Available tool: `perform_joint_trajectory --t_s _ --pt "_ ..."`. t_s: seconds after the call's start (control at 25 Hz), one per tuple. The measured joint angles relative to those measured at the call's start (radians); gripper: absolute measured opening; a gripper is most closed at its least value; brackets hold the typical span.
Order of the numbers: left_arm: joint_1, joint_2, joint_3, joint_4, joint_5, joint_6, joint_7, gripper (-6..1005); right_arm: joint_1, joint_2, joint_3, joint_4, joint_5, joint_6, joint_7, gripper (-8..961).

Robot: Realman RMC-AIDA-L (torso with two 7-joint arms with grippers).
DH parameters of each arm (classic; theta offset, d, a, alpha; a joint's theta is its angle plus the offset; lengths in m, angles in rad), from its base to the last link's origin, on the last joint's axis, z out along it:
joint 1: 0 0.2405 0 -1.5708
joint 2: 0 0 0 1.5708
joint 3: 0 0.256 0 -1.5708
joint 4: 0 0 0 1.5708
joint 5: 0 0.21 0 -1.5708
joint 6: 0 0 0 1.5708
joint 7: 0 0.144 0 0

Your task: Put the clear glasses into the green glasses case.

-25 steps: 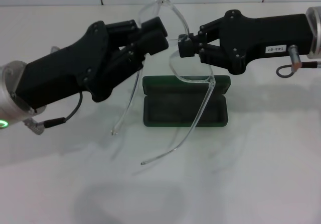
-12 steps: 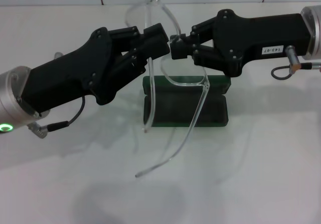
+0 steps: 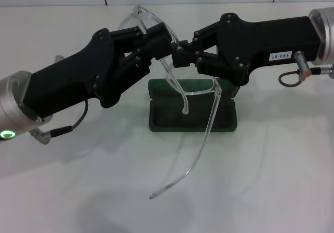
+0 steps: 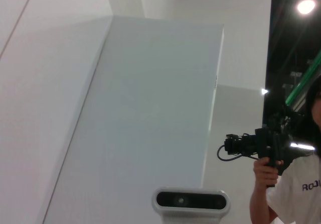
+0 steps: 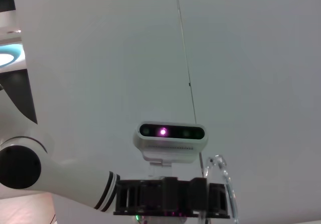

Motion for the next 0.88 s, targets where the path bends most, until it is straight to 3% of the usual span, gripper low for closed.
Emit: perform_joint_trajectory --t_s 0.88 --pt "-0.009 0.0 -0.001 -0.021 -0.001 -0.012 0.011 151 -0.016 0.0 0.001 0.012 0.03 0.008 -0.044 70"
